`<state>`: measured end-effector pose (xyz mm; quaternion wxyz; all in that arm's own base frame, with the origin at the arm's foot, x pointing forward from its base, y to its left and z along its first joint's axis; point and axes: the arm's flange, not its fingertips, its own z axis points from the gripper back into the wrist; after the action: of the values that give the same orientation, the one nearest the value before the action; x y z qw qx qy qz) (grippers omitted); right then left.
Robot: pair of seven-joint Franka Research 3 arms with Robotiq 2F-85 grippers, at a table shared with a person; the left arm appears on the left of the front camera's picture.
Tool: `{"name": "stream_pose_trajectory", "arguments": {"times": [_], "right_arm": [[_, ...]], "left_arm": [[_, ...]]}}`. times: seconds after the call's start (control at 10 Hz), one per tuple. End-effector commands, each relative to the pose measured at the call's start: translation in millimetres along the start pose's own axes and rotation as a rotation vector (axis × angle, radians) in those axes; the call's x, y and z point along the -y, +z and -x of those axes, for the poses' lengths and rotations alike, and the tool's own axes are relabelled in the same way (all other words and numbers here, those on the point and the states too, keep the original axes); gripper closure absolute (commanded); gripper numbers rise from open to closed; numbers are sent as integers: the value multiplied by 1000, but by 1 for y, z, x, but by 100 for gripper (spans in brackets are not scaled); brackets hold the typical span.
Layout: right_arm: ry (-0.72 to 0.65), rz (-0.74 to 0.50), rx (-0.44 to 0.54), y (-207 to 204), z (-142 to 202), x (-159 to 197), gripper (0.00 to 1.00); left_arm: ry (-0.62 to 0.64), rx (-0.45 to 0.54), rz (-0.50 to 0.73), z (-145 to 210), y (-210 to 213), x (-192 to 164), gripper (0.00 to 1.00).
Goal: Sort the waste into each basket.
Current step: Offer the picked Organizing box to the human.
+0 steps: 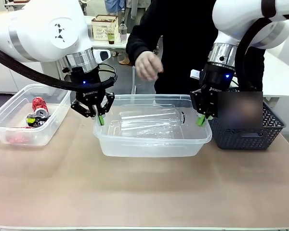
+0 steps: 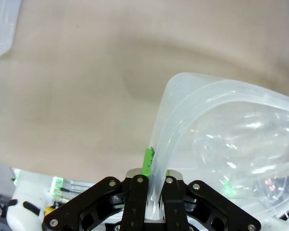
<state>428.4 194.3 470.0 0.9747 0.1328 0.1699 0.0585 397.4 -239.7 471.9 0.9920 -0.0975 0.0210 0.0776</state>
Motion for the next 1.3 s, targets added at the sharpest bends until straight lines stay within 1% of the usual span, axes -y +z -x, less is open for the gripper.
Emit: {"name": "stream_pose_trajectory", "arguments": {"times": [0.0,1.2], "right_arm": [[0,-2,8,0,7,-1,100],[0,-2,8,0,7,-1,100]], "left_arm": [[16,13,15,-1,4,-3,100],[16,13,15,-1,4,-3,100]]}}
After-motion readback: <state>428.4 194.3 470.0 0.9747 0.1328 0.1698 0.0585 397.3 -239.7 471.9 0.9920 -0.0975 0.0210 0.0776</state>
